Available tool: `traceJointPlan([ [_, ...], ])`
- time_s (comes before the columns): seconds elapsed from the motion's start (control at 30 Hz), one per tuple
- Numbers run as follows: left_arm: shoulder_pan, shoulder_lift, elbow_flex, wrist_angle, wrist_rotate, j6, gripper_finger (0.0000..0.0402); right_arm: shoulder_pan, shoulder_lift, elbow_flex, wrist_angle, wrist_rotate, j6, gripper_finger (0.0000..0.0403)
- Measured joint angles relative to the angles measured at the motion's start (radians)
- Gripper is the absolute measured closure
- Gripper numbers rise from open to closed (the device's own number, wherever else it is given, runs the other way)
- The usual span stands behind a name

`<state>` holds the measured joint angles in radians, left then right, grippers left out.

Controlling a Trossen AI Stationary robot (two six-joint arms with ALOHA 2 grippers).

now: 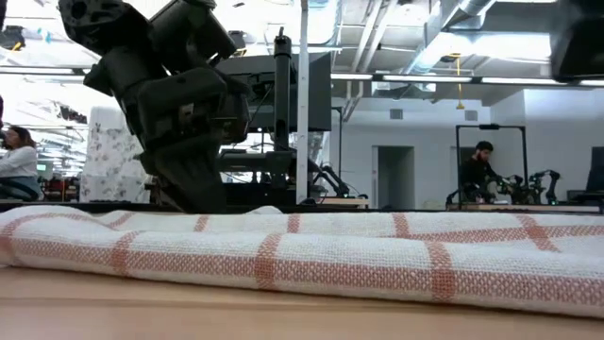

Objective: Roll towel
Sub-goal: Roll the white towel

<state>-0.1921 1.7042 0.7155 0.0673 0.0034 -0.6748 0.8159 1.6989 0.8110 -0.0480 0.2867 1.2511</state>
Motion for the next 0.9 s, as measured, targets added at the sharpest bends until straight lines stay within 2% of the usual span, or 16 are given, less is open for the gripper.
traceJointPlan([
  [0.27,0.004,0.001,0.000,-0.070,-0.013,-0.015,0.0280,0.093,0.011,0.000,-0.099,0.000,0.163,0.0403],
  [0.53,0.005,0.002,0.000,-0.077,-0.023,-0.037,0.0280,0.183,0.014,0.001,-0.107,0.009,0.302,0.0403],
  [0.7,0.007,0.005,-0.004,-0.038,-0.028,-0.037,0.0280,0.168,0.014,0.001,-0.096,0.007,0.279,0.0403],
  [0.9,0.008,0.005,-0.005,-0.027,-0.010,-0.037,0.0280,0.109,0.014,0.001,-0.061,0.004,0.169,0.0403],
])
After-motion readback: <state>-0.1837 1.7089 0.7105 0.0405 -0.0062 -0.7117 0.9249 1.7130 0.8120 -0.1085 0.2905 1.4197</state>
